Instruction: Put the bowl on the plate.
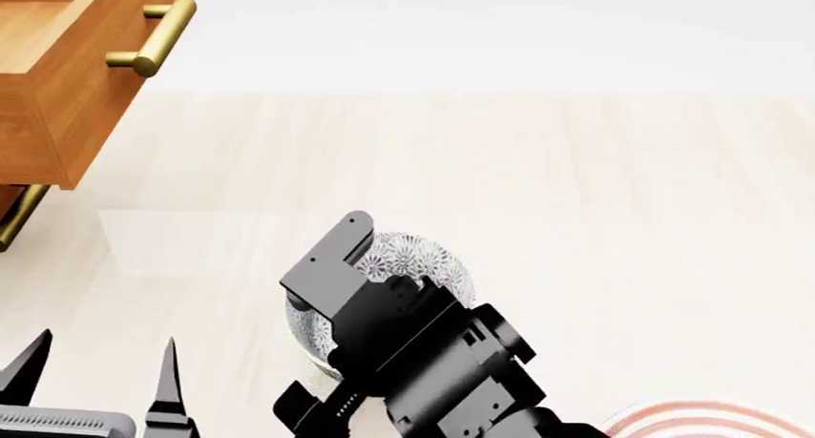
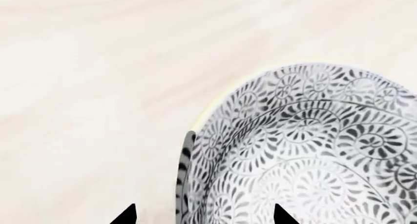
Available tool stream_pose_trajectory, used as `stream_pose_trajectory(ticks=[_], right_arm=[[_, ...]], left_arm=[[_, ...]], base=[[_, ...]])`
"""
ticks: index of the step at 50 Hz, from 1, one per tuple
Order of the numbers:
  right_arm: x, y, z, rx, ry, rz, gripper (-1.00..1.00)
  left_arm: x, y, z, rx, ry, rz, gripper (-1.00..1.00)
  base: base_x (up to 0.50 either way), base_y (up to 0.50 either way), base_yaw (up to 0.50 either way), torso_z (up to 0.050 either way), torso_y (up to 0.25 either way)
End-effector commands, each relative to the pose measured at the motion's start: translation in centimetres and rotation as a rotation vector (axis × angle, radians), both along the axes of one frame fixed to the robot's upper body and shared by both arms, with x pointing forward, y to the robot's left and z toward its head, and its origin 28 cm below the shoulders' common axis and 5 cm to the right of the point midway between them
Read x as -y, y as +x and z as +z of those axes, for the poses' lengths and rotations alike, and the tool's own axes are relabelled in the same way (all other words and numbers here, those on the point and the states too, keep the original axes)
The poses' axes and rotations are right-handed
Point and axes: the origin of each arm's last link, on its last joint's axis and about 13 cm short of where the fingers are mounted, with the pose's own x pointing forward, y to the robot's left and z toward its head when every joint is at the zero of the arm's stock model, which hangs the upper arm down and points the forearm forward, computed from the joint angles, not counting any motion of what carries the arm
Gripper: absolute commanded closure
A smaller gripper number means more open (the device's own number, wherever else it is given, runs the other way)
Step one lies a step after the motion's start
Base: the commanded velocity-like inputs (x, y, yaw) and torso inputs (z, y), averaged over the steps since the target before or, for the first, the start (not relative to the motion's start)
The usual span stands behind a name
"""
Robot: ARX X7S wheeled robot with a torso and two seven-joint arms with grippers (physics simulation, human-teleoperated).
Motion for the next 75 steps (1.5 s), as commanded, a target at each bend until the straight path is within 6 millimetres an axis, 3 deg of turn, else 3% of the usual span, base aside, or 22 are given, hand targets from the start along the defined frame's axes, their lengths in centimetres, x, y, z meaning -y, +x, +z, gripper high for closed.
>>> stream_pose_trajectory(ticks=[1, 15, 16, 37, 43, 61, 75], right_arm=[[0.3, 0.0, -0.7, -0.007, -0.021, -0.008, -1.0], [0.4, 0.1, -0.7, -0.01, -0.018, -0.006, -1.0], [0.4, 0.1, -0.8, -0.011, -0.017, -0.006, 1.0], [0.6, 0.0, -0.1, 0.002, -0.021, -0.007, 1.0], [0.8, -0.3, 1.2, 0.049, -0.027, 0.002, 1.0], [1.4, -1.7, 5.6, 0.313, -0.322, 0.062, 1.0], [3.3, -3.4, 9.0, 0.36, -0.356, 0.043, 1.0]], left_arm=[[0.1, 0.0, -0.1, 0.001, 0.001, -0.003, -1.0], [0.1, 0.1, 0.0, -0.001, 0.002, -0.004, -1.0], [0.1, 0.1, 0.0, -0.001, 0.002, -0.004, -1.0], [0.2, 0.0, 0.0, -0.001, -0.003, -0.006, -1.0], [0.2, 0.0, 0.0, -0.001, -0.003, -0.005, -1.0], [0.2, -0.1, 0.2, 0.009, -0.008, -0.01, -1.0], [0.3, 0.1, 0.2, 0.006, -0.003, -0.015, -1.0]], base=[[0.0, 0.0, 0.0, 0.0, 0.0], [0.0, 0.0, 0.0, 0.0, 0.0], [0.0, 0.0, 0.0, 0.0, 0.0], [0.0, 0.0, 0.0, 0.0, 0.0], [0.0, 0.0, 0.0, 0.0, 0.0], [0.0, 0.0, 0.0, 0.0, 0.0], [0.0, 0.0, 0.0, 0.0, 0.0]])
